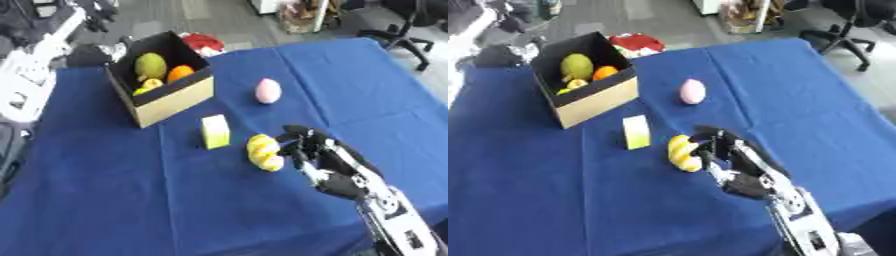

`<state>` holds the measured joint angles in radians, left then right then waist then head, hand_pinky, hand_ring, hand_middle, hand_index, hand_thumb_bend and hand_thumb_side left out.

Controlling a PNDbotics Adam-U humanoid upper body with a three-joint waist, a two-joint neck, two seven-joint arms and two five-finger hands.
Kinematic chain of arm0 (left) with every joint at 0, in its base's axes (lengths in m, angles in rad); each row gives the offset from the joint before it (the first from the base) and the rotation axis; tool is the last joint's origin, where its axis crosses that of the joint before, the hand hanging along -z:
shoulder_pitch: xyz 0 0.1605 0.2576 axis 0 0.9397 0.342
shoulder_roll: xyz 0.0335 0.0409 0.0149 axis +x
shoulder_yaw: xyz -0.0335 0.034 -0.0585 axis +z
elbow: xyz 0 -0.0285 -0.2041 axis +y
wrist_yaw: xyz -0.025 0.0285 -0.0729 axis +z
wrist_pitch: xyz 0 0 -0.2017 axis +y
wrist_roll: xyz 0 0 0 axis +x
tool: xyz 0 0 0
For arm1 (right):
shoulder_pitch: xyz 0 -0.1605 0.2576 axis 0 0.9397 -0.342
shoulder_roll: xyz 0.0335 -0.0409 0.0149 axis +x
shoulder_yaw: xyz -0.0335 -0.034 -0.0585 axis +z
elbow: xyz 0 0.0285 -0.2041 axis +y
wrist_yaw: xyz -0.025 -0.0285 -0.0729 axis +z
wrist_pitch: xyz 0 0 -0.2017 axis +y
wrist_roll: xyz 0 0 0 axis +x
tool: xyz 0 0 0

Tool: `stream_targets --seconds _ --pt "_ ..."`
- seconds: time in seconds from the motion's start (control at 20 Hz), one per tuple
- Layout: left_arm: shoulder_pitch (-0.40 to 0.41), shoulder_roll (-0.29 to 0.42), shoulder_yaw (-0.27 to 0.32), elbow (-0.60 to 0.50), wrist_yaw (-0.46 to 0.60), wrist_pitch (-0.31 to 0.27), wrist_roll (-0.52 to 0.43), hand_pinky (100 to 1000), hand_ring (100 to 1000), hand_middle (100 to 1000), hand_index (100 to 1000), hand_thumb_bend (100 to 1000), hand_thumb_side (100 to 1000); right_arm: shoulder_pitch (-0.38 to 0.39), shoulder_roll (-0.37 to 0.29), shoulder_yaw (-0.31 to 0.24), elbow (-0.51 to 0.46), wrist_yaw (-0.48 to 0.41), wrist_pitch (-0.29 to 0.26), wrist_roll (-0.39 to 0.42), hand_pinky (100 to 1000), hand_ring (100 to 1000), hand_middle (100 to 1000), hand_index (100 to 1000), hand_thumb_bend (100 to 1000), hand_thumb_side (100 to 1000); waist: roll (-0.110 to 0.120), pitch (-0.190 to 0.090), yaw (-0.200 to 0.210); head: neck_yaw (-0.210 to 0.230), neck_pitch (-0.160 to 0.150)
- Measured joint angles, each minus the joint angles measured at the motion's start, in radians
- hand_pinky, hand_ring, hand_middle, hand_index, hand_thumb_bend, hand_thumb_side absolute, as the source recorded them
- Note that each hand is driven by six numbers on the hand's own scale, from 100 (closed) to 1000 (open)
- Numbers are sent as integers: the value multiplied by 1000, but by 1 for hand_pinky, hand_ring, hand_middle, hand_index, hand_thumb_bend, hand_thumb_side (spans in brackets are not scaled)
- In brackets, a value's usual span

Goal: Pick up objects on the table and place them in the box.

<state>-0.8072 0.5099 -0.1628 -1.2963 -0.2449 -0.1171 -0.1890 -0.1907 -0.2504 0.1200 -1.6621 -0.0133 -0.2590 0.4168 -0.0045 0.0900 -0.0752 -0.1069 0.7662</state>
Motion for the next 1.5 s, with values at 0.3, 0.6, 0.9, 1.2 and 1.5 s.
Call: stream_targets --seconds 0.3,0.6,0.9,1.2,1.5 --pt "283 81 42 -345 277 71 21 754 653 657 812 155 455 -244 -88 -26 162 162 -23 -54 815 740 796 940 100 239 0 0 29 -59 0" --pt "552 16 105 -513 372 133 32 748 641 644 801 141 524 -523 -115 -53 582 325 1 -74 835 783 842 972 100 209 0 -9 62 -111 0" --pt "676 -106 146 -554 374 160 51 746 635 637 796 137 547 -673 -74 -142 946 663 54 -133 870 846 891 992 100 149 1 -11 90 -152 0" --pt "684 -146 152 -559 365 171 49 746 635 637 797 132 562 -700 -40 -197 1093 937 136 -215 871 843 865 963 100 153 1 -13 96 -167 0" --pt "688 -162 147 -559 350 175 35 745 631 632 798 127 573 -707 -22 -213 1128 1008 148 -252 802 709 557 650 100 130 1 -13 101 -172 0"
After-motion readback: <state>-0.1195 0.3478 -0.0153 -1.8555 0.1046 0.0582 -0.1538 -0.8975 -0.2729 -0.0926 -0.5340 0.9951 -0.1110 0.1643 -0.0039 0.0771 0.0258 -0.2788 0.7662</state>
